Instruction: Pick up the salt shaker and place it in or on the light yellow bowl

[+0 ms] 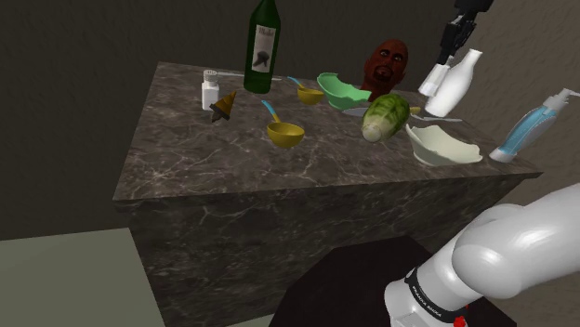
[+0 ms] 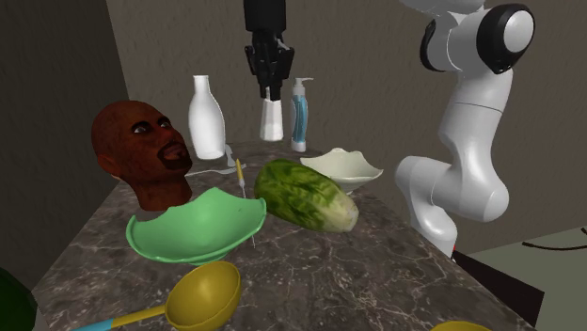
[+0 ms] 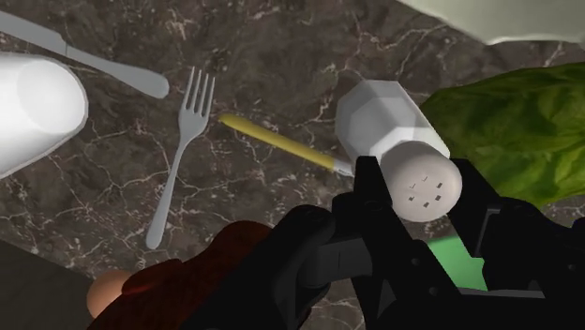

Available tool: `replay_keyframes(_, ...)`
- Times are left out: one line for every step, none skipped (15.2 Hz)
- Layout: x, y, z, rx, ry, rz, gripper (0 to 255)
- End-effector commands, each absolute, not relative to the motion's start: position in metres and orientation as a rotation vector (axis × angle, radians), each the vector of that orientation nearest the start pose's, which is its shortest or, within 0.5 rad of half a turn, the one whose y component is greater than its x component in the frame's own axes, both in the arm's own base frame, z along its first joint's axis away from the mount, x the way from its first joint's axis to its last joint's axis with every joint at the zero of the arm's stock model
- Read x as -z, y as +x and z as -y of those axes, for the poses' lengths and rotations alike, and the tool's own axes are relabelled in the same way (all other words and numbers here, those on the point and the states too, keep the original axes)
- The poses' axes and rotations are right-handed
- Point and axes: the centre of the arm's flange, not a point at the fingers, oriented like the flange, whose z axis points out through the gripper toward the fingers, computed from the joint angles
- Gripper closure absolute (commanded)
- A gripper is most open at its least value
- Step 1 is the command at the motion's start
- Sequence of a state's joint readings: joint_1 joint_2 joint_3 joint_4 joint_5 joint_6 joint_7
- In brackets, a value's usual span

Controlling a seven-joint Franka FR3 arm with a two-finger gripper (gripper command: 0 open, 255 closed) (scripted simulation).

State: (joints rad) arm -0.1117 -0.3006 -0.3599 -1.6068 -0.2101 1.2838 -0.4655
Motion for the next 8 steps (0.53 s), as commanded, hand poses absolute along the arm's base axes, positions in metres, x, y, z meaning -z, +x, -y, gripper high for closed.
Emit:
replay_keyframes(-0.731,0.353,0.248,-0.133,-3.207,-0.071,255)
replay_keyframes(-0.736,0.353,0.248,-0.133,-3.207,-0.071,255)
replay_keyframes(-0.739,0.343,0.240,-0.133,-3.207,-0.071,255)
replay_keyframes(-0.743,0.334,0.232,-0.133,-3.207,-0.071,255)
replay_keyframes(-0.746,0.324,0.224,-0.133,-3.207,-0.071,255)
replay_keyframes(-0.750,0.314,0.216,-0.133,-3.207,-0.071,255)
replay_keyframes(-0.753,0.304,0.208,-0.133,-3.207,-0.071,255)
replay_keyframes(-0.757,0.294,0.200,-0.133,-3.207,-0.071,255)
